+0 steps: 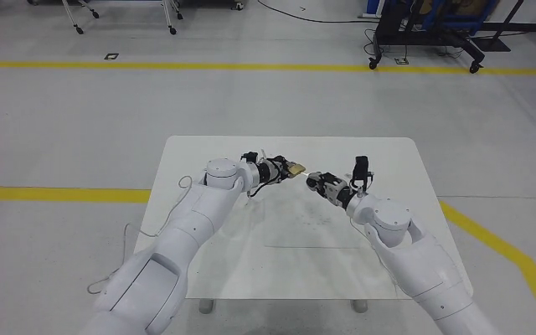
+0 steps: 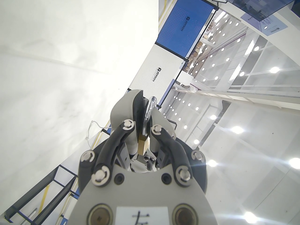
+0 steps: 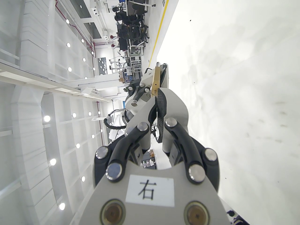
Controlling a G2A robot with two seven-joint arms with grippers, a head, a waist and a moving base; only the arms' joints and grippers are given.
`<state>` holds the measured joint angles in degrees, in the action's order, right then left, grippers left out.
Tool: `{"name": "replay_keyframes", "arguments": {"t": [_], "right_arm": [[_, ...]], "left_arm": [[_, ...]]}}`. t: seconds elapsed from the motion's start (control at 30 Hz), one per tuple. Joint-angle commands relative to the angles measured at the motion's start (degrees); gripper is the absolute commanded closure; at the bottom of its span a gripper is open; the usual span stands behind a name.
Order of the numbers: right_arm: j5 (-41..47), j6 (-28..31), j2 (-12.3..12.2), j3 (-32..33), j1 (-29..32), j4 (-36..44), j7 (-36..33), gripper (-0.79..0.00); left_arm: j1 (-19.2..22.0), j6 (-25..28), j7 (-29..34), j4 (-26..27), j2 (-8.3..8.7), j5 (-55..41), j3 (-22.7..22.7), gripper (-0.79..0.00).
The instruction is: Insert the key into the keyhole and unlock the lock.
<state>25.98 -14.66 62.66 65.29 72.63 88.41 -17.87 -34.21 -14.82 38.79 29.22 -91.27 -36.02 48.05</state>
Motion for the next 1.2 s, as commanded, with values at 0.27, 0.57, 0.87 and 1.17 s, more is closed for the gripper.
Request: {"name": "replay_keyframes", "arguments": {"t": [0.27, 0.57, 0.87, 1.17], "right_arm": [[-1.6, -0.8, 0.7, -1.6, -0.7, -0.3, -0.5, 0.0], [-2.2, -1.2, 1.2, -2.1, -1.0, -0.2, -0.8, 0.0], [-1.8, -1.9, 1.9, -2.5, -3.0, -2.2, -1.8, 0.0], [-1.2, 0.5, 2.0, -0.5, -2.2, -2.0, -2.5, -0.723]], "left_arm": [[0.0, 0.1, 0.2, -0.3, -0.29, 0.9, 0.6, 0.0], [-0.3, 1.2, 0.0, -0.2, -0.49, 2.8, 0.7, 0.0], [-0.4, 1.5, 1.1, -0.2, -0.57, 3.9, 1.1, 0.0], [-0.8, 2.3, 2.6, 0.1, -0.5, 2.4, 2.9, 0.0]]}}
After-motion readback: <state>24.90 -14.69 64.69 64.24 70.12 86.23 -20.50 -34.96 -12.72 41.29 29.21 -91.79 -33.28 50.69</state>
